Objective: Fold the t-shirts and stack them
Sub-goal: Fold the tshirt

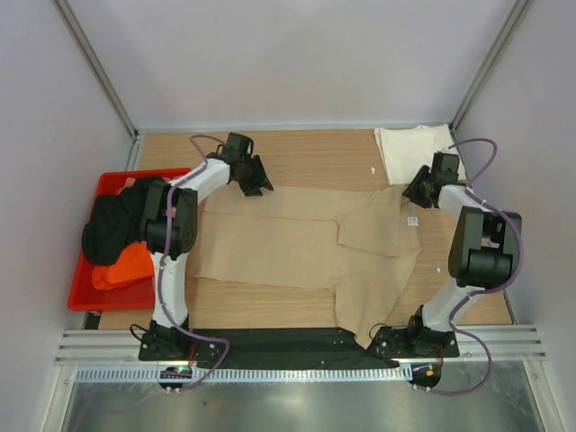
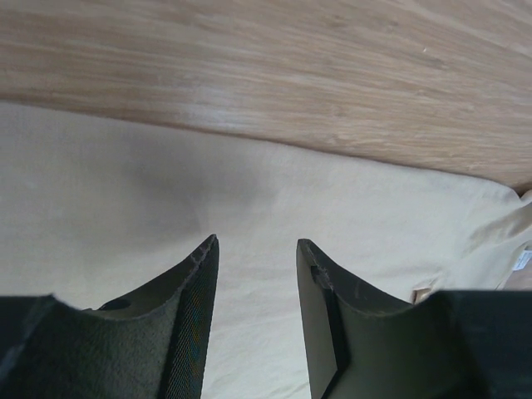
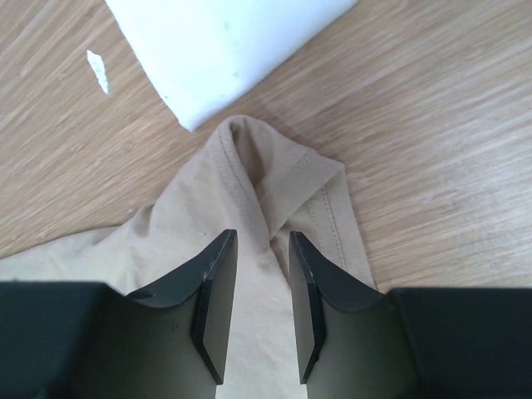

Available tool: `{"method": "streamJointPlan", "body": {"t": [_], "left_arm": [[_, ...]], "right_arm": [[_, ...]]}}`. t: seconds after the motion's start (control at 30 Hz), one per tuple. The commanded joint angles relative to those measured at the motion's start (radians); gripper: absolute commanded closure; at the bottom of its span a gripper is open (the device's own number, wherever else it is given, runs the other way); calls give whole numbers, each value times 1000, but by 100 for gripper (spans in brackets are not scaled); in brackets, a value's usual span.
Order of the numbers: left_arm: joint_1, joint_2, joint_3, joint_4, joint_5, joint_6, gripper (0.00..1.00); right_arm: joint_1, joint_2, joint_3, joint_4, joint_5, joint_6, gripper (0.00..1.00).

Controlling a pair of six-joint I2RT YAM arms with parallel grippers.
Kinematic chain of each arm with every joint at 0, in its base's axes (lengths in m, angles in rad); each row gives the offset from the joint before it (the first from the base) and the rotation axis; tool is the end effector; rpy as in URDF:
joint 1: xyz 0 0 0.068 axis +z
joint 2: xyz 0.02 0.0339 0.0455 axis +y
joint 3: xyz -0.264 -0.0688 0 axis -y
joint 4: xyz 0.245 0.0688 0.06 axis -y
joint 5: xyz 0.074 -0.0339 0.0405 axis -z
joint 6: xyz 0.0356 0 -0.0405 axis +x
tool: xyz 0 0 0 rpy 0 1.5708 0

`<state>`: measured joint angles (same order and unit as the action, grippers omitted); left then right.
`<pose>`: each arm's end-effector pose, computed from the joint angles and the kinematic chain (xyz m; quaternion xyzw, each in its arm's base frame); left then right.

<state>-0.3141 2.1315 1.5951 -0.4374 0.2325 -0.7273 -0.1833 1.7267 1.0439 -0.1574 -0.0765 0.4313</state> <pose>0.4375 -0.1508 0.1736 -0.1614 0.9361 -0.2415 0.1982 0.3564 -0.0633 0.1847 0.2693 0.8937 0.0796 0.3498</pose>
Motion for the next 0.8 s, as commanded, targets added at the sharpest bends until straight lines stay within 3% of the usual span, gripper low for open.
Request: {"method": "streamJointPlan", "body": {"t": [0.0,0.4,0.47,0.5,0.57,0.77], "left_arm": [[23,36,60,-12,16,35,56],[49,102,69,-18,-2,48,57],[50,102,66,-21,-13,48,57],[49,103,65,-26,-21,46,57],[50,107,62,-29,-45,28,57],[53,119,55,-26,-94,-26,57]], "right_arm": [[-4,-15,62,22,-61,-54,62],[-4,123,100,61,-106,-80,64],[-4,123,102,53,-51,-77,74],[-2,113,96,55,-27,-71,85],[-2,97,70,73,49,-59,97],[-4,54,-1,111,198,6,99]]}}
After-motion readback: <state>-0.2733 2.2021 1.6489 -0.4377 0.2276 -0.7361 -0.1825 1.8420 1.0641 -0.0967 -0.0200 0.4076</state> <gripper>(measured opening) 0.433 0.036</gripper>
